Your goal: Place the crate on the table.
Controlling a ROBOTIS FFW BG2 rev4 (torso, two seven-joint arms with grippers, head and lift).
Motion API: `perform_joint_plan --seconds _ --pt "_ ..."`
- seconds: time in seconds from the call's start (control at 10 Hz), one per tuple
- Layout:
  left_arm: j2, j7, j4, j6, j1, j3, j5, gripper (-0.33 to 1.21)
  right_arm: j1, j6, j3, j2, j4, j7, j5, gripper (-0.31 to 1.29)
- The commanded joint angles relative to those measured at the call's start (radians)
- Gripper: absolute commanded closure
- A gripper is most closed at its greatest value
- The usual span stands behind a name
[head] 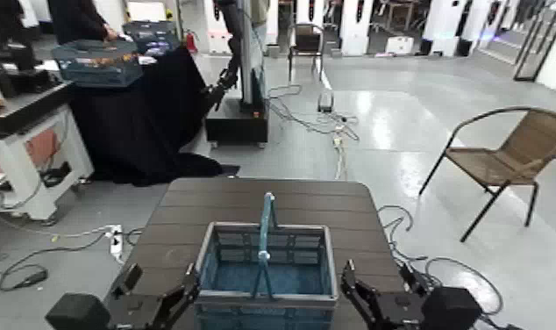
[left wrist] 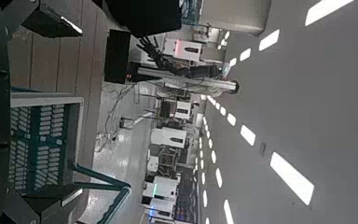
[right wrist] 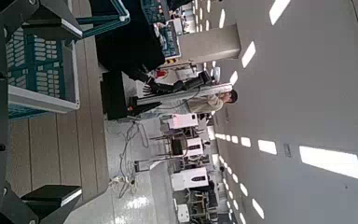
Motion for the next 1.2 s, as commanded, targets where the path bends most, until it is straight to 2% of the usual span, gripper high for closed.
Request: perform_joint_plan --seconds 0.1,1.2 --pt "0.004 0.006 -0.003 -0.007 0.008 -0.011 -0.027 0.11 0.0 0.002 0.0 0.0 0.0 0.0 0.0 0.14" --pt "0.004 0.017 0.003 -0.007 0.005 -0.02 -0.03 0.11 0.0 0.005 0.0 0.001 0.0 0.0 0.0 0.14"
